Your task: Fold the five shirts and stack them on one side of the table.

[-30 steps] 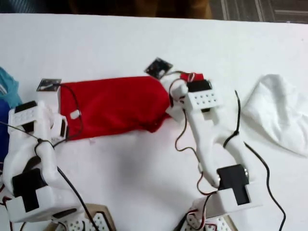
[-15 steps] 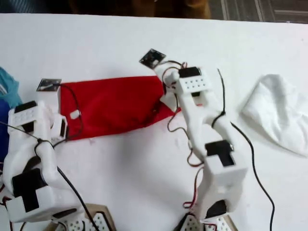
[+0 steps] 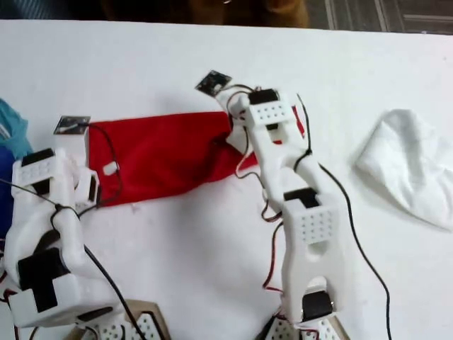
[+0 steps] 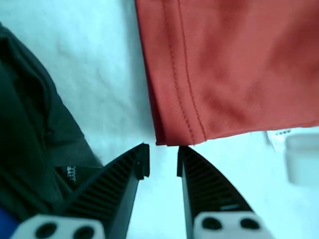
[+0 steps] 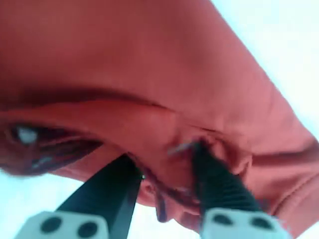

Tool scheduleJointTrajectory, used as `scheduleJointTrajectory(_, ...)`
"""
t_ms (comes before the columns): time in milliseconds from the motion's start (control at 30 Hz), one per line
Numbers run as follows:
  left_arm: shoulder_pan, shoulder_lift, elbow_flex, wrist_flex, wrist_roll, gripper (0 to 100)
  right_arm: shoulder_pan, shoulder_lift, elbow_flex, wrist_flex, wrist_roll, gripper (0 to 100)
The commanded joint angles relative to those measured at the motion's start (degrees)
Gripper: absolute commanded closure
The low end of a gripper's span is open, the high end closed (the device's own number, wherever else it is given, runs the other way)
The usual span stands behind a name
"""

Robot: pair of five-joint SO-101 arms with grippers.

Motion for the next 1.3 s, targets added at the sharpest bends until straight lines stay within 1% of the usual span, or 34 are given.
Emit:
scheduleJointTrajectory(0, -0.4, -2.4, 0.0, -0.3, -0.2, 88, -0.4, 0.0, -6.8, 4.4, 0.5, 67.3)
scheduleJointTrajectory(100, -0.4, -2.4, 0.0, -0.3, -0.2, 88, -0.2, -0.2, -12.1, 8.7, 0.5, 63.8)
scheduleJointTrajectory(267, -0.4, -2.4, 0.0, -0.3, -0.2, 88, 1.0, 0.1, -23.2, 14.2, 0.5, 63.6)
scheduleJointTrajectory(367, -0.4, -2.4, 0.1, -0.2, -0.2, 88, 1.7, 0.3, -27.1, 16.7, 0.5, 63.6)
scheduleJointTrajectory(533, -0.4, -2.4, 0.1, -0.3, -0.2, 88, 1.9, 0.7, -27.1, 17.6, 0.5, 63.6)
scheduleJointTrajectory(767, -0.4, -2.4, 0.1, -0.3, -0.2, 88, 0.8, 6.7, -27.8, 17.3, 0.5, 63.6)
scheduleJointTrajectory(1000, -0.4, -2.4, 0.1, -0.3, -0.2, 88, -1.6, 10.3, -27.8, 11.5, 0.5, 63.5)
scheduleJointTrajectory(1100, -0.4, -2.4, 0.1, -0.2, -0.2, 88, -2.6, 9.5, -27.8, 14.5, 0.7, 63.8)
scheduleJointTrajectory(1167, -0.4, -2.4, 0.1, -0.1, -0.2, 88, -2.3, 8.7, -27.7, 18.8, 3.8, 66.5)
scheduleJointTrajectory(1200, -0.4, -2.4, 0.1, -0.1, -0.2, 88, -1.6, 8.6, -27.5, 20.7, 5.4, 69.6)
scheduleJointTrajectory(1267, -0.3, -2.4, 0.1, -0.2, -0.2, 88, -0.1, 8.6, -27.5, 23.9, 6.6, 79.2)
